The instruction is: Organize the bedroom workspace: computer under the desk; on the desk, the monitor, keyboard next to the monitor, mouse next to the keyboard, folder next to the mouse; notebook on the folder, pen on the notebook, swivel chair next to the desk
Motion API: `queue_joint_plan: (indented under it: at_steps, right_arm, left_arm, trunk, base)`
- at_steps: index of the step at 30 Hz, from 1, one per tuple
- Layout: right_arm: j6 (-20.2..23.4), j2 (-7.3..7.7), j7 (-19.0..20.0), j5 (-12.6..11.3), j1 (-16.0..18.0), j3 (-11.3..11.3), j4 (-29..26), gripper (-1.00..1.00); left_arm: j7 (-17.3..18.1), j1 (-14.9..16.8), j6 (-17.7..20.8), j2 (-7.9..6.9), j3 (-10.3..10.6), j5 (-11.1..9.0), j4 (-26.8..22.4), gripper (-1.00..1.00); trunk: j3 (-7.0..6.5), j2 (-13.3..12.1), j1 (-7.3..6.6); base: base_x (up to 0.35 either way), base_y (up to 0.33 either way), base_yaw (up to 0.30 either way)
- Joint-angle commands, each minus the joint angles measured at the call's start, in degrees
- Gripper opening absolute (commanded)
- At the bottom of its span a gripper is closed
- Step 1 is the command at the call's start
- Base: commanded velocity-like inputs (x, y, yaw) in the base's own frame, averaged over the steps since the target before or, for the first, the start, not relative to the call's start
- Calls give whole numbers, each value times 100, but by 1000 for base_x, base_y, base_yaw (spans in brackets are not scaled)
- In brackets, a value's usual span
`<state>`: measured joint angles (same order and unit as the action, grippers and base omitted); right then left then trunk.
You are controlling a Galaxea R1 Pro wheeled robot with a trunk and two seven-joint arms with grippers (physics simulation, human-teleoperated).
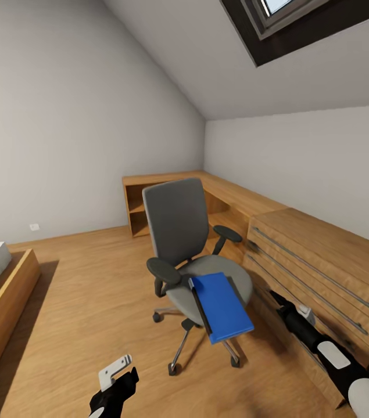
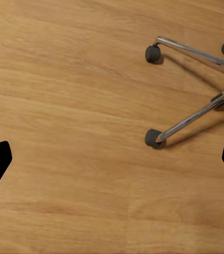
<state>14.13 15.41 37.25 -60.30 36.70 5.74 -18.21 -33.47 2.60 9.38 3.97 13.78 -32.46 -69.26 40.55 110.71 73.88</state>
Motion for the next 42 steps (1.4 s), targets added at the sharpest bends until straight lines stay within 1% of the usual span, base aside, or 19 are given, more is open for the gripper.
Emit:
queue_joint_plan:
  at_steps: [1, 6, 15, 22, 32, 42]
  right_arm:
    - [56, 8, 20, -48, 4, 53, 28, 100]
    - [61, 32, 37, -51, 4, 187, 114, 100]
    - [56, 41, 40, -42, 4, 262, 177, 100]
    - [47, 30, 38, -36, 4, 269, 194, 100]
    - [46, -50, 37, -13, 4, 219, 203, 100]
    - [46, -77, 23, -8, 4, 209, 203, 100]
  left_arm:
    - [-36, 4, 20, -1, 8, -24, -9, 100]
    - [-36, 4, 20, -1, 10, -24, -9, 100]
    - [-36, 2, 23, -1, 11, -28, -3, 100]
    - [-36, 3, 27, -1, 11, -32, 0, 100]
    - [-36, 4, 29, -1, 20, -40, 3, 100]
    - [-36, 4, 29, 7, 20, -33, 9, 100]
  trunk:
    - [24, 44, 22]
    - [114, 245, 132]
    - [276, 606, 329]
    - [401, 887, 483]
    - [581, 1288, 703]
    - [760, 1689, 922]
  base:
    - [0, 0, 0]
    - [0, 0, 0]
    - [0, 0, 0]
    - [0, 0, 0]
    - [0, 0, 0]
    - [0, 0, 0]
